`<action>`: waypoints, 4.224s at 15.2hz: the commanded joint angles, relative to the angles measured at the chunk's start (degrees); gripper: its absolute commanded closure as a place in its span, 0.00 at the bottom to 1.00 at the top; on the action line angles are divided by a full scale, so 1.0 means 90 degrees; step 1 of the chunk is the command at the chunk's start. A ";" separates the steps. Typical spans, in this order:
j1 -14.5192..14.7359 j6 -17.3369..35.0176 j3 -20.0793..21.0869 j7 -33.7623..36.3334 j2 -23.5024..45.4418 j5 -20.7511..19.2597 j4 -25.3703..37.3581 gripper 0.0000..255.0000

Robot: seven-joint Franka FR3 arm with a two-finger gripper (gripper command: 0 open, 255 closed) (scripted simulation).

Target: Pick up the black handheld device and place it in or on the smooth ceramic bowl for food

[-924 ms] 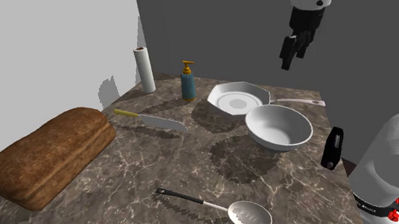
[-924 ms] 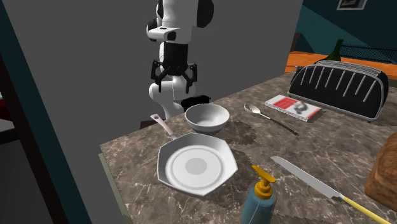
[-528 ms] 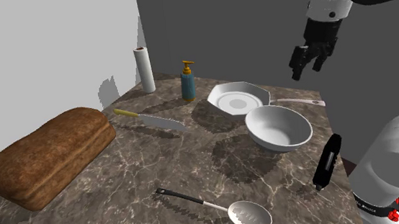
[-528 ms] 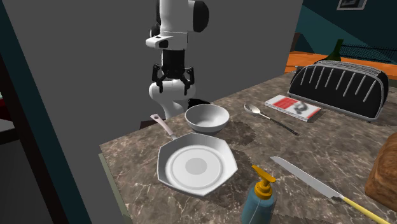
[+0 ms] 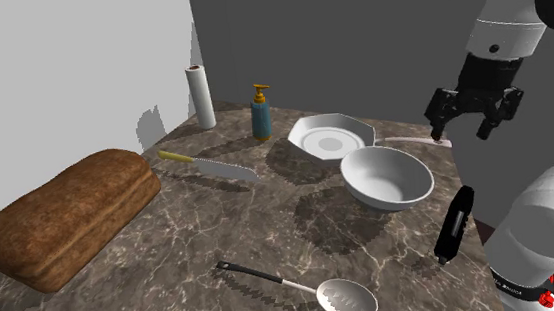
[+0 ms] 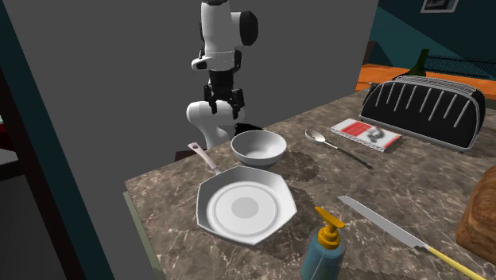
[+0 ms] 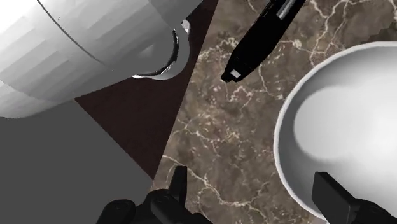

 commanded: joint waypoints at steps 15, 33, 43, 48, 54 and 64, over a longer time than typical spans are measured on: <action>-0.0775 -0.1305 0.1547 0.3900 -0.3010 0.2756 -0.1528 0.00; -0.0583 -0.1293 0.1798 0.4043 -0.3340 0.3012 -0.1842 1.00; -0.0855 -0.1428 0.1242 0.4003 -0.2427 0.2470 -0.0797 1.00; -0.0941 -0.1568 0.1076 0.4033 -0.2066 0.2318 -0.0293 1.00; -0.1019 -0.1755 0.0911 0.4087 -0.1637 0.2169 0.0328 1.00; -0.1166 -0.1915 0.0811 0.4170 -0.0777 0.2053 0.1372 1.00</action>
